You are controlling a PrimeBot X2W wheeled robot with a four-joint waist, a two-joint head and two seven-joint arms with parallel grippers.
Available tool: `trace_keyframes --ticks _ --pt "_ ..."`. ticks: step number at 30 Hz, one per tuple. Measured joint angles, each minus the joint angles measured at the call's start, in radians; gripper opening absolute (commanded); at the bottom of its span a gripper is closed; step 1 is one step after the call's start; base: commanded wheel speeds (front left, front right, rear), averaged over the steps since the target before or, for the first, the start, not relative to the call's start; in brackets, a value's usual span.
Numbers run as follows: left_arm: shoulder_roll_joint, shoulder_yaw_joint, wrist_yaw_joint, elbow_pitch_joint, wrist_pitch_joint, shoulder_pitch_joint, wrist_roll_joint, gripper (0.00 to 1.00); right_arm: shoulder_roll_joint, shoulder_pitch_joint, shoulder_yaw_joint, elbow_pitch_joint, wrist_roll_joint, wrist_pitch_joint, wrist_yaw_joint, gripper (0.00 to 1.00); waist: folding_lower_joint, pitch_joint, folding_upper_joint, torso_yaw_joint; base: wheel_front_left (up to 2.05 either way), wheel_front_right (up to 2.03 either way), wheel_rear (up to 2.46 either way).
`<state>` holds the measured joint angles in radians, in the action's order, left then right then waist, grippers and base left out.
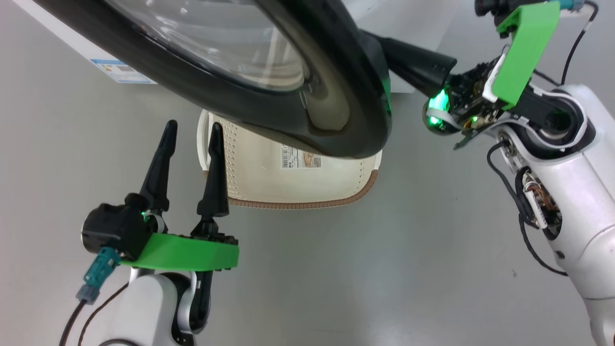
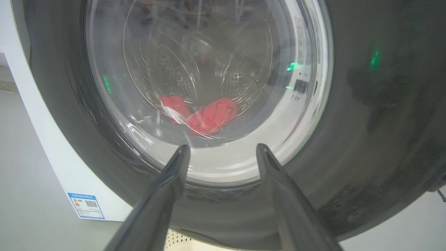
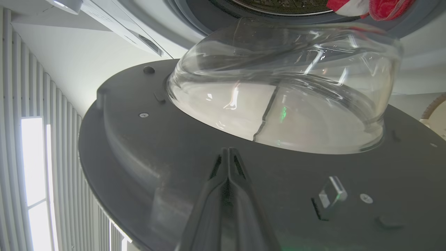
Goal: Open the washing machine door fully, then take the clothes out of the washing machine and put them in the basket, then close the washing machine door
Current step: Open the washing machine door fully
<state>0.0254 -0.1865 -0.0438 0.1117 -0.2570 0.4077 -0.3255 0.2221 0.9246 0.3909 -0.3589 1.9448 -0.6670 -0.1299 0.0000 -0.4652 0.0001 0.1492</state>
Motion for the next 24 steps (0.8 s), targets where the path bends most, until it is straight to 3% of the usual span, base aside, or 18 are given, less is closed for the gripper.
trace_keyframes --ticks 12,24 --pt "0.0 -0.001 -0.01 0.012 0.0 -0.036 -0.002 1.0 0.049 -0.095 0.09 0.037 0.074 0.036 0.0 0.0 0.0 0.073 0.0 0.044 0.0 0.0 0.0" --pt "0.0 -0.012 -0.031 0.05 0.0 -0.09 -0.02 1.0 0.116 -0.209 0.17 0.071 0.162 0.105 0.0 0.0 0.0 0.153 0.0 0.149 0.0 0.0 0.0"
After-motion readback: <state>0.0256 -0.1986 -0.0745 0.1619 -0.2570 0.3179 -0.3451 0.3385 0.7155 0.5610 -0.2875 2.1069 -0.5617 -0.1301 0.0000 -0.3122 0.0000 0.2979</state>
